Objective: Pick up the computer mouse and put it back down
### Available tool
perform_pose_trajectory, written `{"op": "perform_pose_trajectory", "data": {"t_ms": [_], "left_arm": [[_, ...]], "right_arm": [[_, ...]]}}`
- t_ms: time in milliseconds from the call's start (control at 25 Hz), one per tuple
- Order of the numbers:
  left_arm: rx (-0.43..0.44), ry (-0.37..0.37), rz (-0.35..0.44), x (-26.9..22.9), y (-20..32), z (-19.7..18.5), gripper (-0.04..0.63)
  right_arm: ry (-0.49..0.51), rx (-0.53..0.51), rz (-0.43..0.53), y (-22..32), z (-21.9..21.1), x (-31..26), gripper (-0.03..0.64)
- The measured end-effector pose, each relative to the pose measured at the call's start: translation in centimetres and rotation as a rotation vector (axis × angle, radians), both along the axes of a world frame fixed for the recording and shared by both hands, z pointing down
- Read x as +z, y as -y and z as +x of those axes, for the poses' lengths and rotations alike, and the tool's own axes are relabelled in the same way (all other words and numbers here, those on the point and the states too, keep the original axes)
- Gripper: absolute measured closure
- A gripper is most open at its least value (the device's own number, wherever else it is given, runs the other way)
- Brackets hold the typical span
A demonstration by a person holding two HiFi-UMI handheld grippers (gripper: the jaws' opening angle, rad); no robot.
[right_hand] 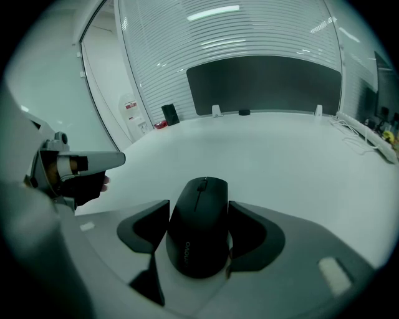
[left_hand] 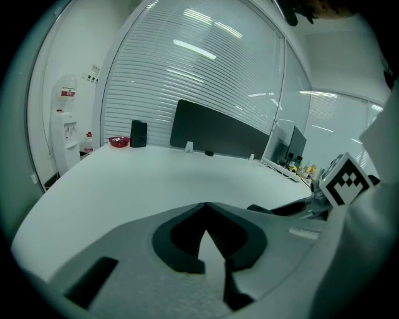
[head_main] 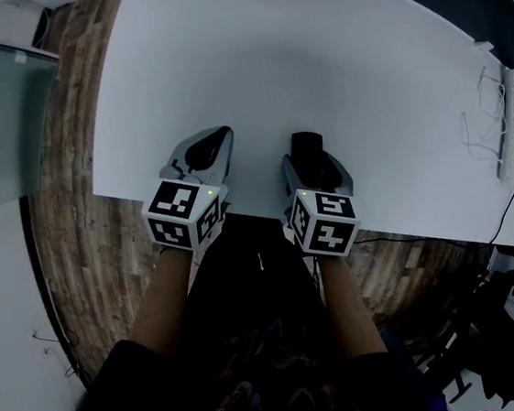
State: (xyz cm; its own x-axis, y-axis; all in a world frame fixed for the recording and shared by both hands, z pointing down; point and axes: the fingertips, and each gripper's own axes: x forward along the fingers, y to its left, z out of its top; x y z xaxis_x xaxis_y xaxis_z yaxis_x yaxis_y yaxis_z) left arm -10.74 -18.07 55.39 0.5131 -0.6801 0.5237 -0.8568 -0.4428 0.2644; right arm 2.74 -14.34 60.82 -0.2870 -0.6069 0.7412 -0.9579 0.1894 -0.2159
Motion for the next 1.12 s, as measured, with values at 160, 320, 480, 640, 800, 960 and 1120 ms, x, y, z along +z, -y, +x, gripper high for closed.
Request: {"op": "perform_pose_trajectory", "data": {"t_ms": [160,320,480,640,800,960,1120], "left_arm": [[-0.001,0.000,0.002,-0.1,0.1,0.1,0.594],[-0.009,0.001,0.006,-0.2,0.2,-0.1,0.594],[-0.010,0.004,0.009,-0.4,0.2,0.0,0.594],[-0.008,0.008,0.014,-0.7,0.1,-0.1,0.594],[-0.009,0.008,0.027,-1.3,0.2,0.1,0.594],[0.000,0.005,0.051,-2.3,0.3,1.0,0.594],[0.006,0.005,0.079,-3.6,0.4,1.5,0.594]], "right_arm": [[-0.004,-0.003,-0.001,0.0,0.1,0.1,0.310],[-0.005,-0.012,-0.001,0.0,0.0,0.1,0.310],[0.004,-0.012,0.003,0.1,0.1,0.0,0.293],[0.008,-0.010,0.016,0.2,0.1,-0.5,0.288],[0.016,-0.009,0.043,0.5,0.4,-1.4,0.284],[0.021,-0.003,0.085,1.0,1.1,-3.0,0.287],[0.003,0.008,0.147,1.6,2.0,-4.9,0.317]]}}
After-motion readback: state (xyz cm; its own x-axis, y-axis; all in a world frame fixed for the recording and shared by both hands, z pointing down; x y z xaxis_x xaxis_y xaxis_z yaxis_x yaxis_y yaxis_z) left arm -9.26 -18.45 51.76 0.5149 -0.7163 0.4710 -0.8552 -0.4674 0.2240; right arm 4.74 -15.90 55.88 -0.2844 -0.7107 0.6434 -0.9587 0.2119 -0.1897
